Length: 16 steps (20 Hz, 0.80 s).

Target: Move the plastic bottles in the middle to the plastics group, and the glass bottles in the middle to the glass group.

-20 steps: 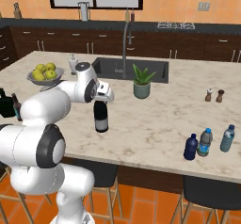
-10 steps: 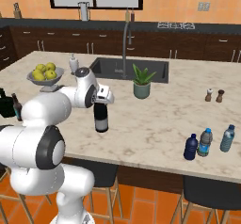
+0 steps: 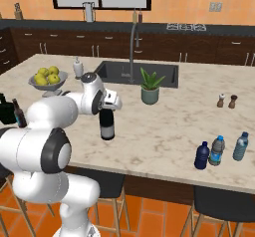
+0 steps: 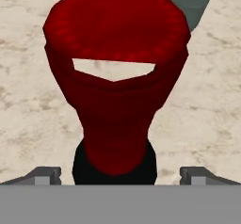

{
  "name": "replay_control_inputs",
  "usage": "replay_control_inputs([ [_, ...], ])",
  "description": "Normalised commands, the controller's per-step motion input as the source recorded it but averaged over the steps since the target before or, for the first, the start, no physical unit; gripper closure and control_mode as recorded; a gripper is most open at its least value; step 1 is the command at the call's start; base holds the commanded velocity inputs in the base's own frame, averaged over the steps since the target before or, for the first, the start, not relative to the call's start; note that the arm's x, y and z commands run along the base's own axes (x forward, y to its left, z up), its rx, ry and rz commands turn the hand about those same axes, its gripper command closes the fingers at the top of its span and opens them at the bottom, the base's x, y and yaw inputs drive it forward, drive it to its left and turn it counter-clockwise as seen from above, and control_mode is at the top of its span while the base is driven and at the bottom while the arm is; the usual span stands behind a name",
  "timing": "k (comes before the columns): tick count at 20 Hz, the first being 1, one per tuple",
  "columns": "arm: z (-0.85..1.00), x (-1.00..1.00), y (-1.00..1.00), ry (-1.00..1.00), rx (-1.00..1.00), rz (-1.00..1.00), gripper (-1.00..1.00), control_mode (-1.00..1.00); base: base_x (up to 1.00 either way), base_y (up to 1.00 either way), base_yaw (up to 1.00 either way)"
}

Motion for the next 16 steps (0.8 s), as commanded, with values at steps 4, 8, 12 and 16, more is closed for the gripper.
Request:
replay_control_inputs([
  [4, -0.04, 0.00, -0.05, 0.00, 0.00, 0.00, -1.00, -1.00, 0.00, 0.00, 0.00],
  [8, -0.08, 0.09, -0.01, 0.00, 0.00, 0.00, -1.00, -1.00, 0.00, 0.00, 0.00],
  [12, -0.03, 0.04, 0.00, 0.00, 0.00, 0.00, -1.00, -1.00, 0.00, 0.00, 0.00],
  [16, -0.02, 0.00, 0.00, 0.00, 0.00, 0.00, 1.00, -1.00, 0.00, 0.00, 0.00],
])
